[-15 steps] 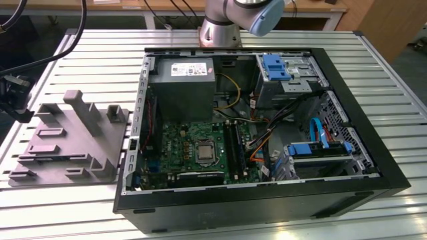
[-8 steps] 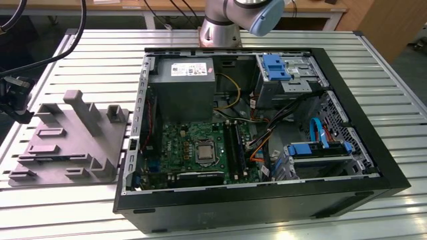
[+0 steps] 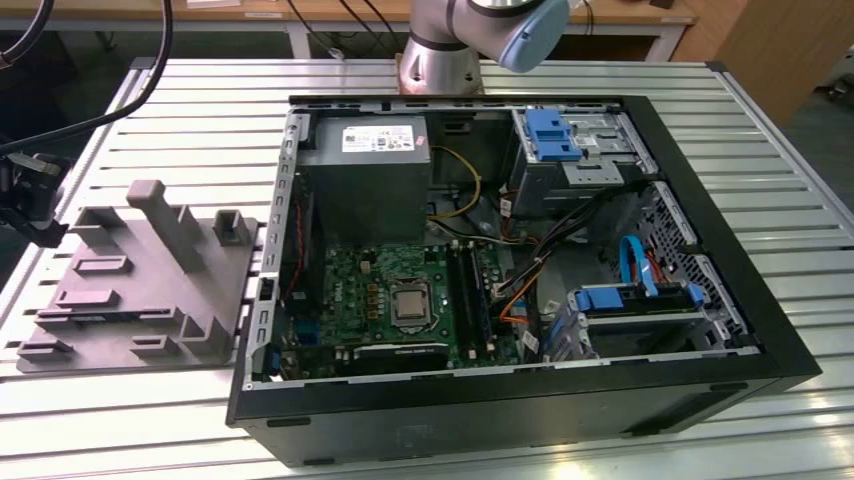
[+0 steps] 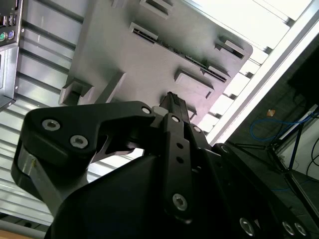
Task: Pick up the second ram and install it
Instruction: 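Pick up the second ram and move it above second insertion slot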
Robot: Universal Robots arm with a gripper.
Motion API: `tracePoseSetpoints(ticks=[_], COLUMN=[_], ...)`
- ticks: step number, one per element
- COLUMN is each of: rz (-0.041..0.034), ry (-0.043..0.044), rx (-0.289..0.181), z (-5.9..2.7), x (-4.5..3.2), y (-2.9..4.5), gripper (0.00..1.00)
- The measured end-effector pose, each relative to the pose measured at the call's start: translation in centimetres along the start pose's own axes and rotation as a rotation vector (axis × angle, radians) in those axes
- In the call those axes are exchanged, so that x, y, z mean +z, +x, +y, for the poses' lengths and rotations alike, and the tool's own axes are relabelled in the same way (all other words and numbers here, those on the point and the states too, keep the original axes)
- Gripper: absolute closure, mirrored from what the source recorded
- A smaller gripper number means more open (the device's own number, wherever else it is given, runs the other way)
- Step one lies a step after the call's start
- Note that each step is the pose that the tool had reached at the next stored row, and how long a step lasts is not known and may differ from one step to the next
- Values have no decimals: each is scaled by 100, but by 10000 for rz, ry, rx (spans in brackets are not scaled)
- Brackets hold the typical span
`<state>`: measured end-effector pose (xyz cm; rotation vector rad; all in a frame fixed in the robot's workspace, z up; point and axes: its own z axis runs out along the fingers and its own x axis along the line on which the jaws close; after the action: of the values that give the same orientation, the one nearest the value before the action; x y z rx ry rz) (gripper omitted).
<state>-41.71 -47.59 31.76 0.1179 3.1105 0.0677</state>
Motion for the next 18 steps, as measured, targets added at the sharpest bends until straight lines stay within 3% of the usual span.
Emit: tracePoseSetpoints(ticks=[6, 18], rz=[16, 106], ry=[-10, -63], rx=[-354, -2381], z=[0, -1], x=[5, 33], y=[0, 1], gripper=[90, 90])
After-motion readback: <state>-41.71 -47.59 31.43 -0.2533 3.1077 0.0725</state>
